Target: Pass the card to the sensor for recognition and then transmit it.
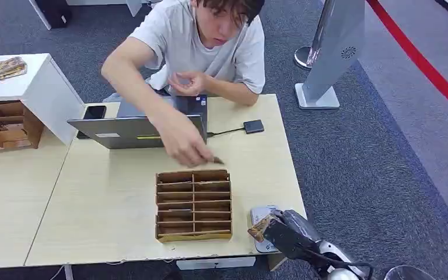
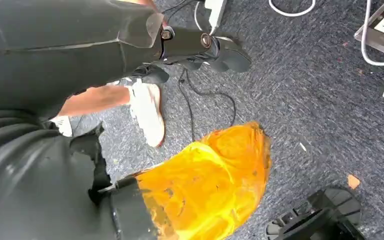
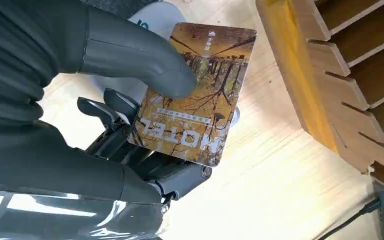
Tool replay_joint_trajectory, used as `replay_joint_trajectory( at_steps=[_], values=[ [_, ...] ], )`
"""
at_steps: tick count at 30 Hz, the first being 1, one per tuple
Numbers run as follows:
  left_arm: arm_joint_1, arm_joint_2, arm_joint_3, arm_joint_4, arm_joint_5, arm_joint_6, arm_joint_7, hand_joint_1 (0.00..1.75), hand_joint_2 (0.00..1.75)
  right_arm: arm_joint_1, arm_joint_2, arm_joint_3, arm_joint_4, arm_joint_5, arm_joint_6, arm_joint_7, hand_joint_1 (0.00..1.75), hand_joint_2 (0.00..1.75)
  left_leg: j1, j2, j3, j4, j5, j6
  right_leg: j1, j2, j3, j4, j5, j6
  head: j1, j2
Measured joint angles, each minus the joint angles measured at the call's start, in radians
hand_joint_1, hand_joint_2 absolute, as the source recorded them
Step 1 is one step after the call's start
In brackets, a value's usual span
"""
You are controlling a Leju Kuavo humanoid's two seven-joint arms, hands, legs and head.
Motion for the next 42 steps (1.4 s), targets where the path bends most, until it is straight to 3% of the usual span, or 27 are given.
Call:
replay_joint_trajectory(
  at_steps=[42],
  values=[
    [0.0, 0.0, -0.017, 0.0, 0.007, -0.023, 0.019, 0.0, 0.0, 0.0, 0.062, -0.013, 0.024, 0.174, -0.037, 0.082, 1.75, 1.75, 0.0, 0.0, 0.0, 0.0, 0.0, 0.0, 0.0, 0.0, 0.0, 0.0, 0.0, 0.0, 0.0, 0.0]
  ],
)
